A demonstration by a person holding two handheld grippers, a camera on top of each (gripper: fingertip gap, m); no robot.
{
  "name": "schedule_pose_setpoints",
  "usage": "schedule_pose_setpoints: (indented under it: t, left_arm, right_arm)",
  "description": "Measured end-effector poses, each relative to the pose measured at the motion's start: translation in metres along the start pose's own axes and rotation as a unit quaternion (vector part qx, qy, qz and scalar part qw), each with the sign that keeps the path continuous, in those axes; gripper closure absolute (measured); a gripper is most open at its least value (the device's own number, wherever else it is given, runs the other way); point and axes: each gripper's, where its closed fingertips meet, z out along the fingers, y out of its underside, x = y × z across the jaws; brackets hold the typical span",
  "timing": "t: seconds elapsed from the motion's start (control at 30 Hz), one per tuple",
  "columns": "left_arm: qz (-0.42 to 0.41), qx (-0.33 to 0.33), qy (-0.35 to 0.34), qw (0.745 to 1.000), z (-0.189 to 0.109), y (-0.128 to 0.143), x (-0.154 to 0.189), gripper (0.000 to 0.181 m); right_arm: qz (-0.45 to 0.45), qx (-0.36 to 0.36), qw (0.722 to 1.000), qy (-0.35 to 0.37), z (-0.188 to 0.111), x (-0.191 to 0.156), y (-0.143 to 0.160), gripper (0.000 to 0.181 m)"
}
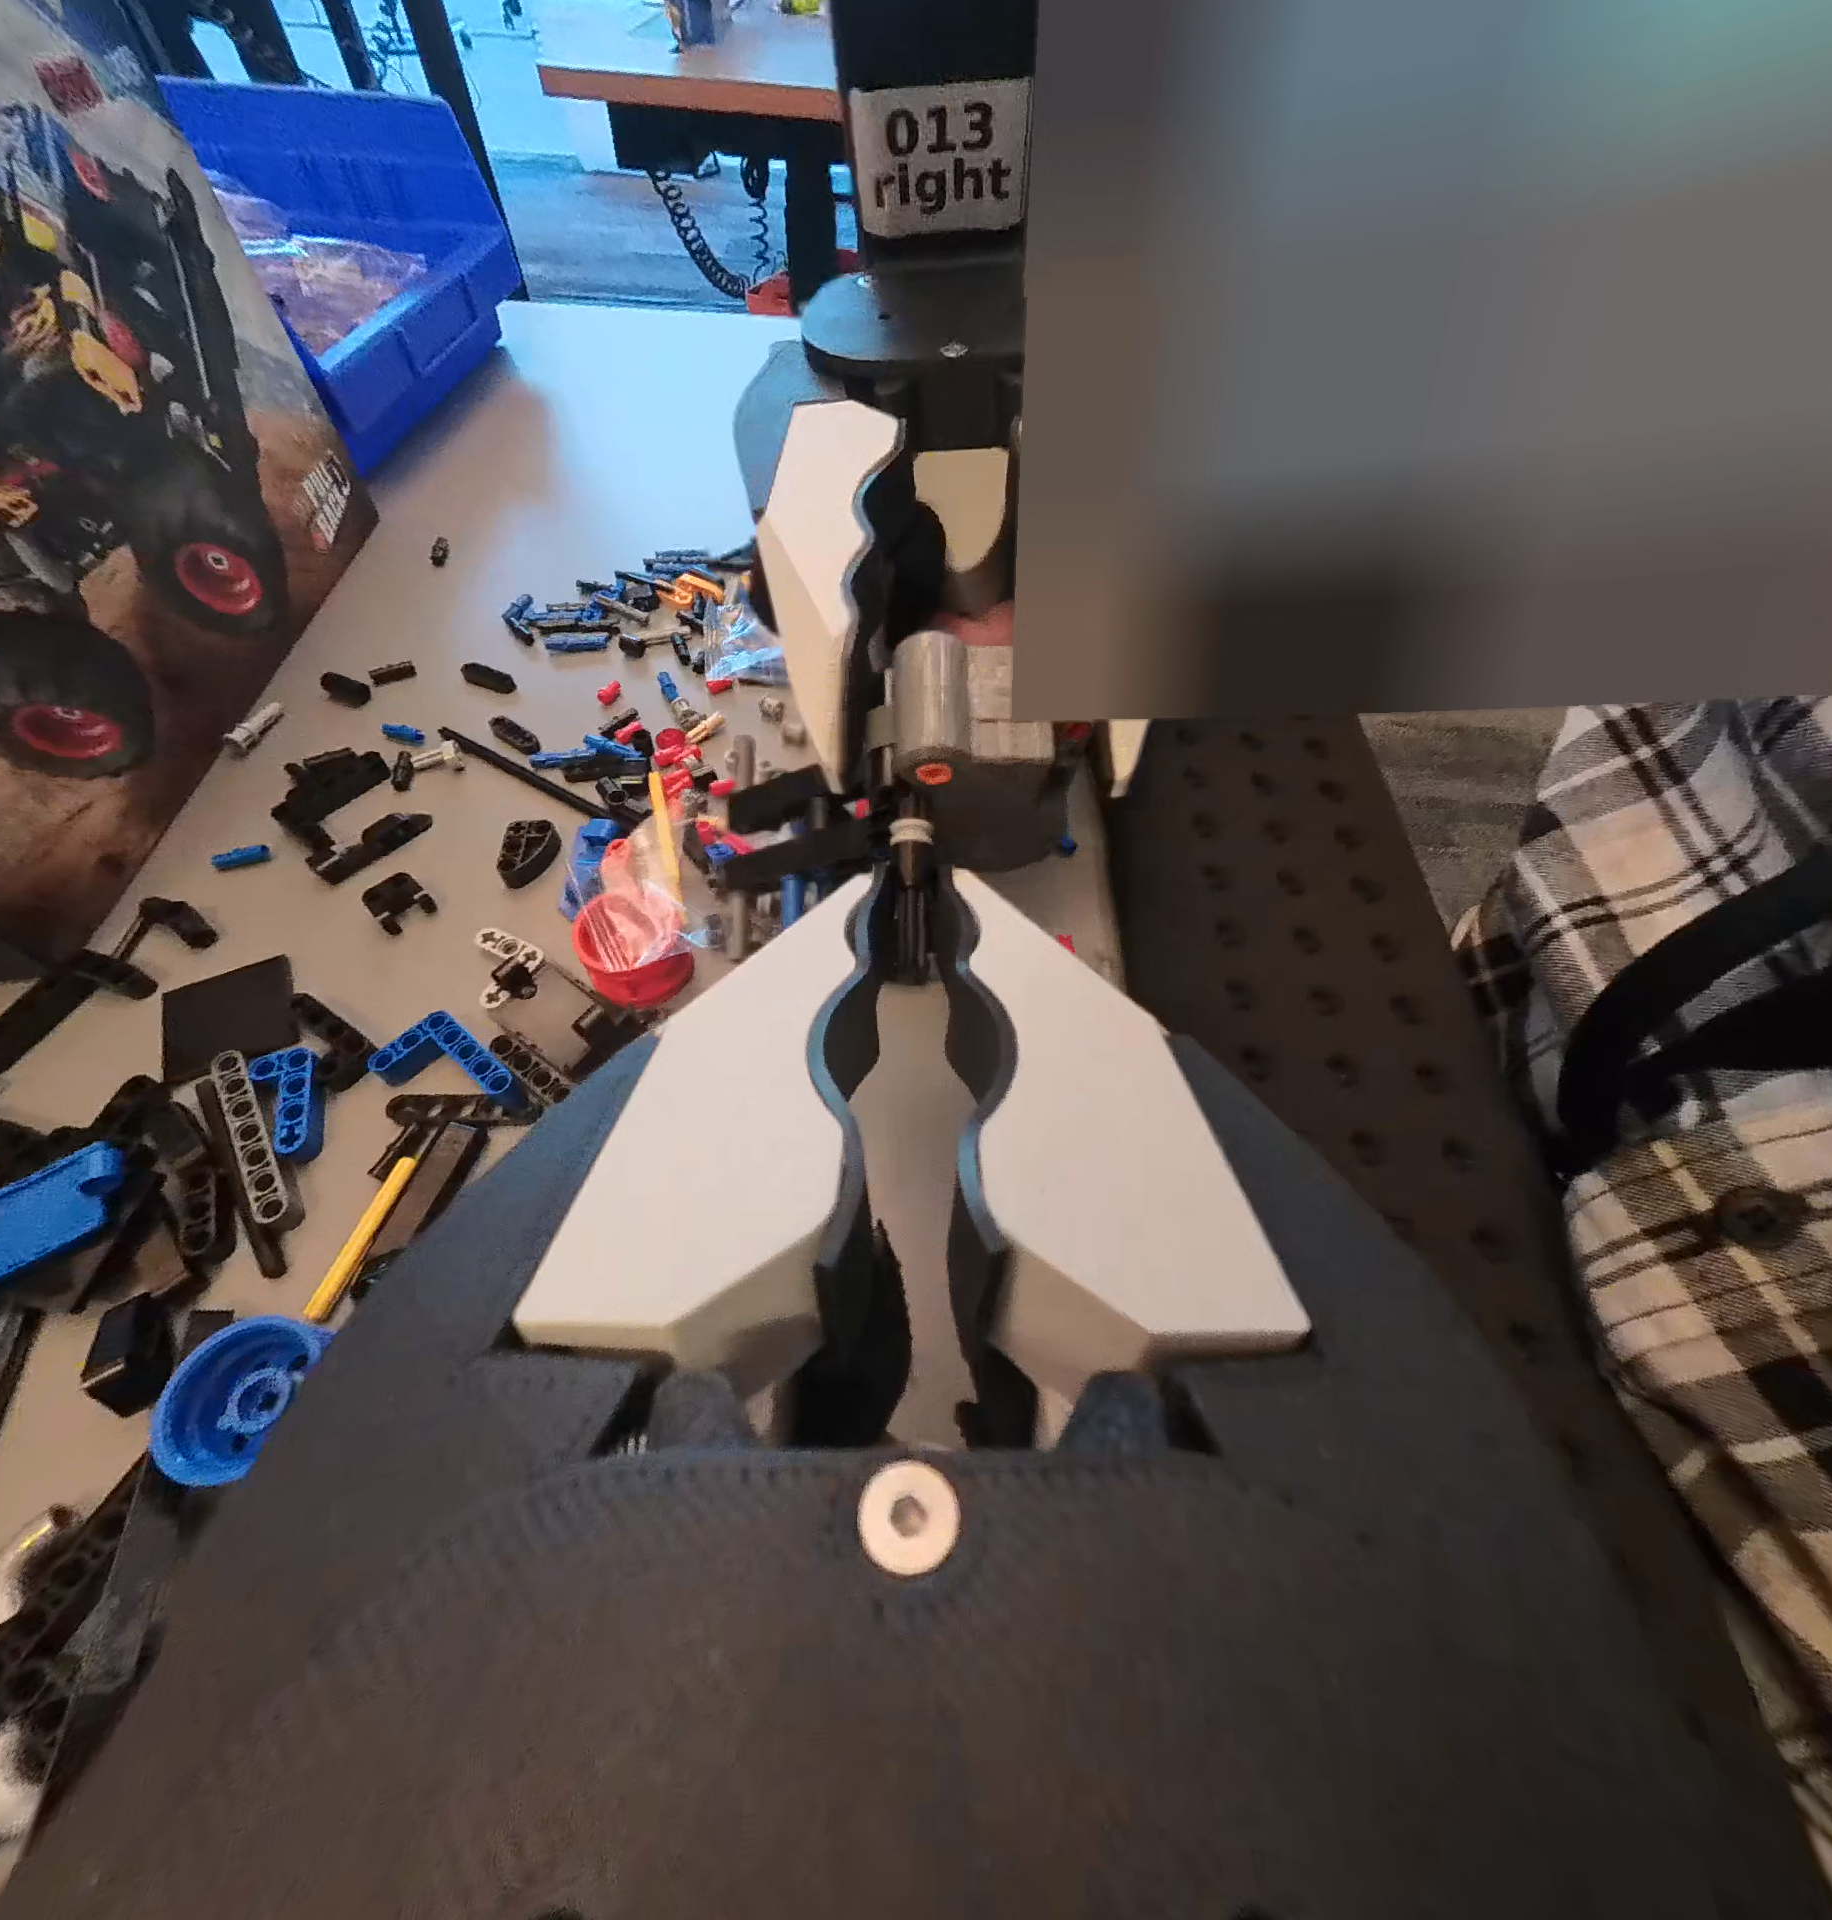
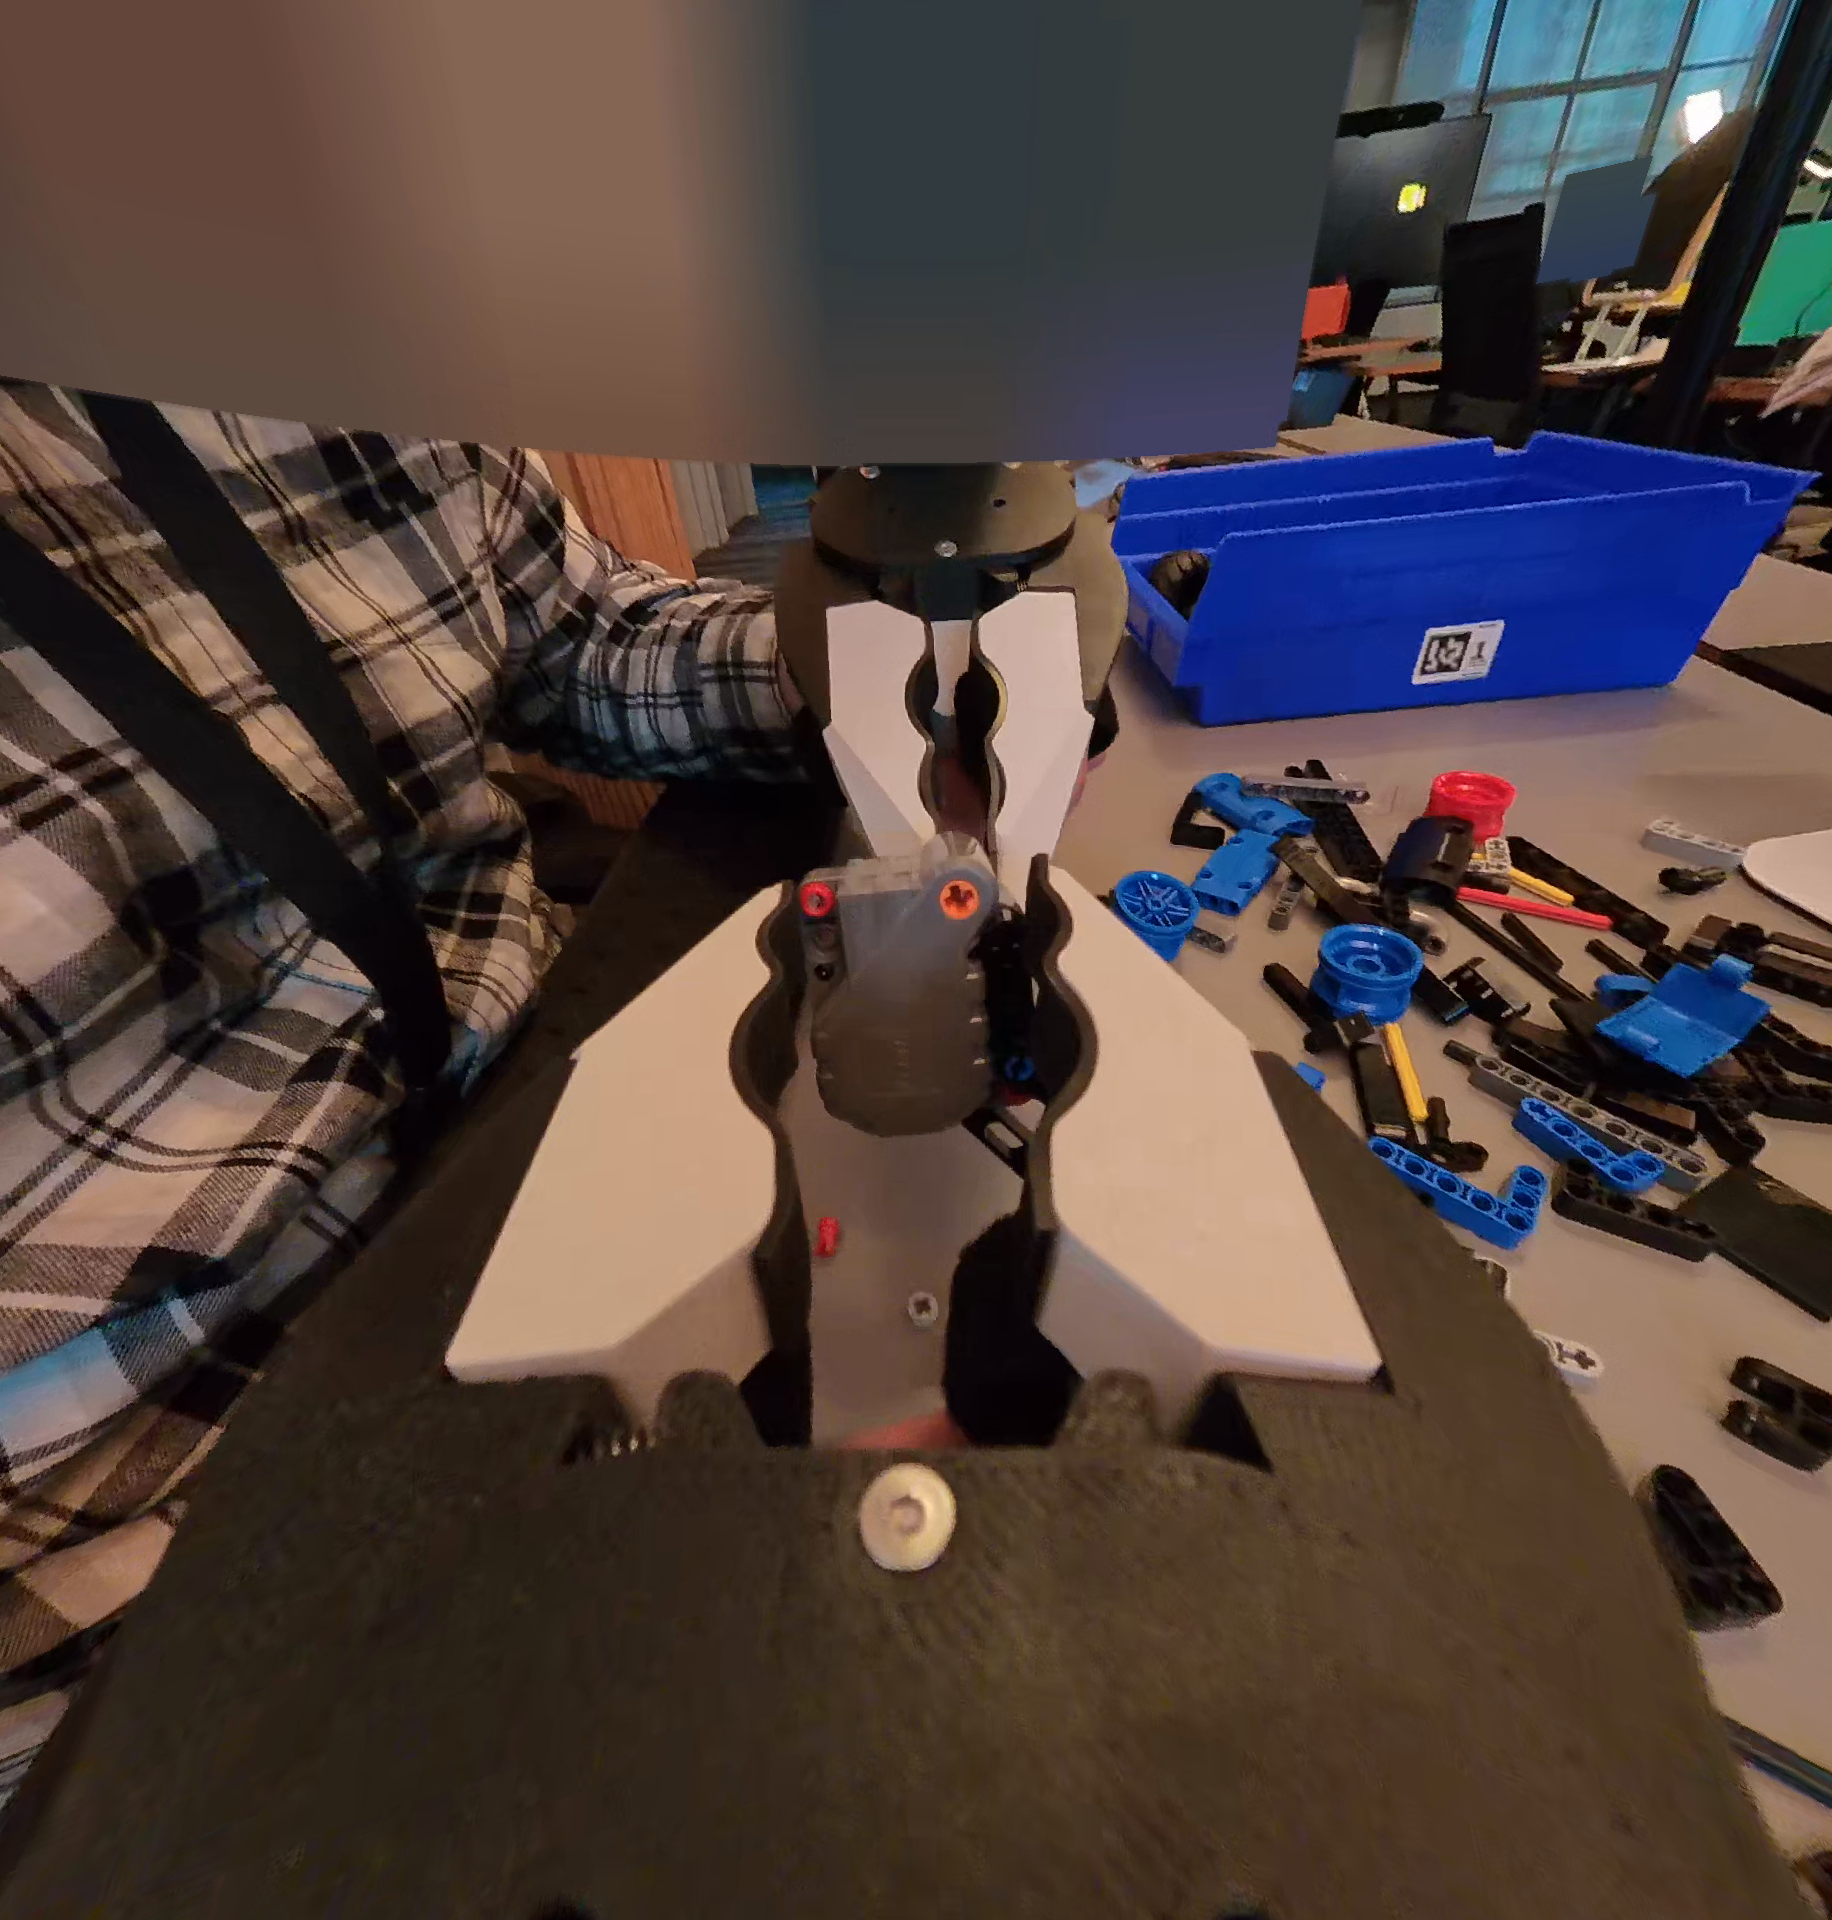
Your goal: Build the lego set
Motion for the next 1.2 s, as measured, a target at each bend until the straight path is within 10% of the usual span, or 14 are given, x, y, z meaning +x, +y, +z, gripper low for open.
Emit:
schedule_pose_setpoints:
  t: [1.2]
  left_arm:
    - [0.084, -0.083, -0.047, 0.992, 0.012, 0.015, 0.0, 0.178]
  right_arm:
    - [-0.029, -0.047, 0.998, -0.003, 0.007, -0.006, 0.013, 0.141]
